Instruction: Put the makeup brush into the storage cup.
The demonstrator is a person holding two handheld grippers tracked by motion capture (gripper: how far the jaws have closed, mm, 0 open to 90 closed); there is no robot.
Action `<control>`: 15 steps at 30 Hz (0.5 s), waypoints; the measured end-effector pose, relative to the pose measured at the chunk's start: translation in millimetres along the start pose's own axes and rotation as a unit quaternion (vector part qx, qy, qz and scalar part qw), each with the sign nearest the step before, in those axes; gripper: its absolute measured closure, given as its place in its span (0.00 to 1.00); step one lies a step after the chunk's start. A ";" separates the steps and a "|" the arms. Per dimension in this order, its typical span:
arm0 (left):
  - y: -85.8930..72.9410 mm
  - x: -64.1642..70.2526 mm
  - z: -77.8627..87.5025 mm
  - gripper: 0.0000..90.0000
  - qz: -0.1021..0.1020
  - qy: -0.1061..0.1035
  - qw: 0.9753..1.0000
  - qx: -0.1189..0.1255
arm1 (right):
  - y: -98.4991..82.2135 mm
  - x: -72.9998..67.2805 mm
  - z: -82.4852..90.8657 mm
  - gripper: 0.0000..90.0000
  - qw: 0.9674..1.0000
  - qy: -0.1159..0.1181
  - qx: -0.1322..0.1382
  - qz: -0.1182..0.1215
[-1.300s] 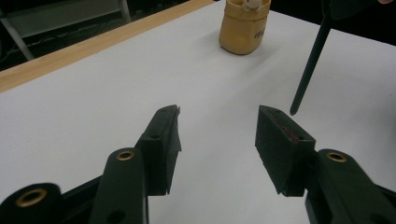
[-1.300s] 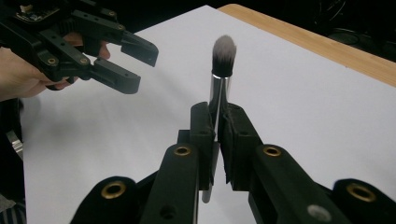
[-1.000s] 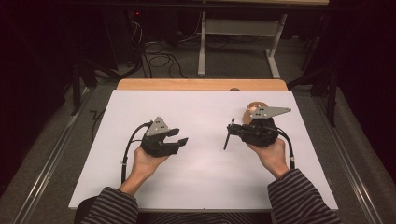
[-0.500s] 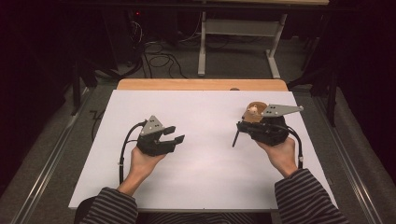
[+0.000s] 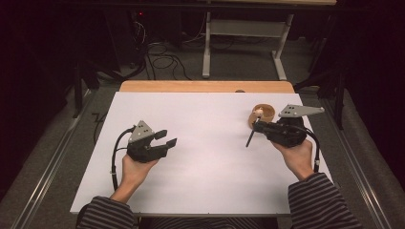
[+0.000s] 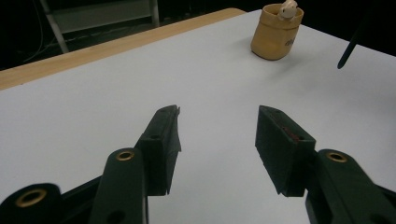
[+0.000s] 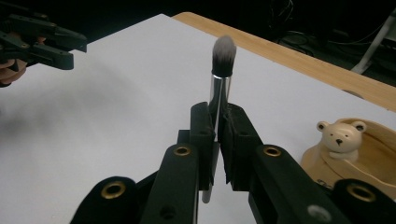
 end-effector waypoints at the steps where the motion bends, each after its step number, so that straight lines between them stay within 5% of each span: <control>1: -0.7 -0.5 1.5 0.55 0.000 0.001 1.000 0.001 | 0.0 1.3 1.3 0.95 1.000 -0.002 0.001 0.000; 15: -14.2 -15.8 13.2 0.54 0.001 0.032 0.999 -0.001 | -1.8 18.6 20.2 0.95 0.999 -0.027 0.011 -0.014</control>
Point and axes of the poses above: each handheld gripper's, and its own axes: z roughly backward along the jaws, y roughly out of its top, x roughly to its right, the point moved 5 cm from there along -z, roughly forward along the jaws
